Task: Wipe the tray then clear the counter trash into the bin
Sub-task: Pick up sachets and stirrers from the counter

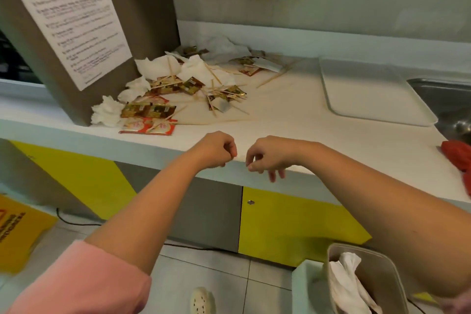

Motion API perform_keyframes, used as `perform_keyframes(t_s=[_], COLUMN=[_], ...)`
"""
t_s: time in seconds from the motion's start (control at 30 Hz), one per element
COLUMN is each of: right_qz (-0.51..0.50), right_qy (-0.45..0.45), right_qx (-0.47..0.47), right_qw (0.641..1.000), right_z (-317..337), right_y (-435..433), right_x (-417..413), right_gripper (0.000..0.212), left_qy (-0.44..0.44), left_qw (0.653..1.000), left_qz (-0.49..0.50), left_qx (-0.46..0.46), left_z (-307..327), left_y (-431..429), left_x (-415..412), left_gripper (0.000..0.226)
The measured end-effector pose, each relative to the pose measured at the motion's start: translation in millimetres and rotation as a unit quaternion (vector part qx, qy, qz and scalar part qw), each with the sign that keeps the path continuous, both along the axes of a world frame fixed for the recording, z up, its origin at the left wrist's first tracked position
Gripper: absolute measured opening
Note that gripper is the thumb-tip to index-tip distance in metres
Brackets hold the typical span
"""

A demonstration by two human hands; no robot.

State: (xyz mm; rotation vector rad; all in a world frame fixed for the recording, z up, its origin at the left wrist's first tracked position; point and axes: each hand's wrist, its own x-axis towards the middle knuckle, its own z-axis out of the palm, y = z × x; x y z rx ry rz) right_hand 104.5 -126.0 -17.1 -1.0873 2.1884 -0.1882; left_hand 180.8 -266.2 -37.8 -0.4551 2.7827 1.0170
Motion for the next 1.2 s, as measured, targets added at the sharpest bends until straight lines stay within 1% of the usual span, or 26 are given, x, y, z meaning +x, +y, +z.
perform_keyframes(t_s=[0.13, 0.3, 0.43, 0.53, 0.6, 0.73, 0.87, 0.93, 1.03, 1.13, 1.2], right_qz=[0.016, 0.0, 0.007, -0.004, -0.015, 0.0, 0.064, 0.078, 0.08, 0.088, 0.086], right_qy=[0.054, 0.079, 0.119, 0.133, 0.124, 0.111, 0.108, 0.116, 0.123, 0.136, 0.156], right_qx=[-0.041, -0.086, -0.117, -0.138, -0.154, -0.195, -0.163, -0.142, -0.129, -0.119, -0.109], right_qw=[0.998, 0.993, 0.986, 0.981, 0.98, 0.975, 0.979, 0.98, 0.981, 0.98, 0.978], right_z=[6, 0, -6, -10, -12, -16, -23, -25, -26, -26, -24], right_y=[-46, -96, -137, -167, -188, -221, -245, -249, -247, -243, -239], right_x=[-9, -21, -30, -39, -43, -41, -40, -44, -54, -63, -70], right_gripper=[0.023, 0.022, 0.023, 0.021, 0.02, 0.022, 0.033, 0.03, 0.021, 0.016, 0.016], left_qy=[0.049, 0.074, 0.045, 0.017, 0.0, -0.054, -0.095, -0.112, -0.131, -0.144, -0.135], left_qw=[0.996, 0.989, 0.985, 0.981, 0.981, 0.987, 0.981, 0.978, 0.979, 0.978, 0.978], left_qz=[0.078, 0.122, 0.156, 0.168, 0.157, 0.086, 0.035, 0.02, -0.001, -0.017, -0.019], left_qx=[-0.012, -0.049, -0.058, -0.095, -0.11, -0.128, -0.165, -0.174, -0.154, -0.151, -0.155], left_z=[4, 5, 3, 1, -1, -5, -5, -4, -2, -2, -3], left_y=[-47, -95, -137, -171, -192, -214, -233, -238, -240, -244, -246], left_x=[4, 3, -3, -5, -6, -8, -15, -20, -27, -33, -37], left_gripper=[0.018, 0.017, 0.026, 0.026, 0.028, 0.037, 0.053, 0.058, 0.057, 0.046, 0.039])
